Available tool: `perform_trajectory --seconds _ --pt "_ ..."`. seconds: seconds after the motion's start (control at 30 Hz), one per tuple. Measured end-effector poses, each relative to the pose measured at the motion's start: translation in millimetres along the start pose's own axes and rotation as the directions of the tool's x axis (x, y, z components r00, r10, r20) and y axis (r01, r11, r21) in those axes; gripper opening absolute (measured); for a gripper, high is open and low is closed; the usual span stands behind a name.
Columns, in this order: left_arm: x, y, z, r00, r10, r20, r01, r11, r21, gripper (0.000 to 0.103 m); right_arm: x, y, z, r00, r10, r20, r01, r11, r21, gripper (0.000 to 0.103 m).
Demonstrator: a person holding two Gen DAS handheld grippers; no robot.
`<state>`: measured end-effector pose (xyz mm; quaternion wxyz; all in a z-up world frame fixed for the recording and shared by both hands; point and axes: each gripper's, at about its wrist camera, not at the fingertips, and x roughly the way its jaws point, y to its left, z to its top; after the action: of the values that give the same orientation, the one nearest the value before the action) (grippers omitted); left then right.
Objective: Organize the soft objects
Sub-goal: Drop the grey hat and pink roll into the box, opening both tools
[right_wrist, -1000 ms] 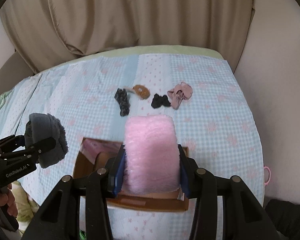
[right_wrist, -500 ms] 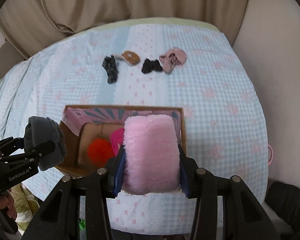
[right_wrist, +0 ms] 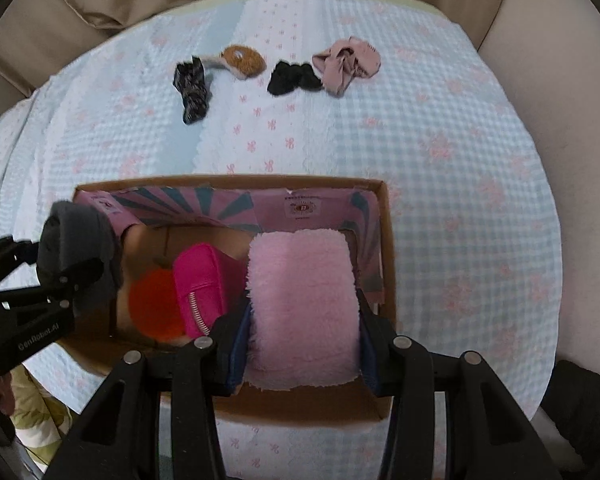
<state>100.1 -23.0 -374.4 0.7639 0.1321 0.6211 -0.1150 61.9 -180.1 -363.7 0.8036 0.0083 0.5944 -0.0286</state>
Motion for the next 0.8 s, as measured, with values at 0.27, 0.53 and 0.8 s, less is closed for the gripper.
perform_trajectory --seconds 0.27,0.53,0.8 --pt "28.1 -0.4 15.0 0.999 -0.005 -0.044 0.008 0.998 0.062 0.088 30.2 1.5 8.2 0.998 -0.006 -0.055 0.007 1.0 0.015 0.046" --pt "24.9 -13.5 10.7 1.0 -0.017 -0.023 0.021 0.988 0.152 0.103 27.5 3.5 13.3 0.998 0.058 0.004 -0.058 0.998 0.025 0.103" --pt "21.3 -8.6 6.3 0.999 -0.034 -0.025 0.037 0.991 0.128 0.103 24.2 2.3 12.7 0.998 0.069 0.013 -0.069 0.997 0.034 0.103"
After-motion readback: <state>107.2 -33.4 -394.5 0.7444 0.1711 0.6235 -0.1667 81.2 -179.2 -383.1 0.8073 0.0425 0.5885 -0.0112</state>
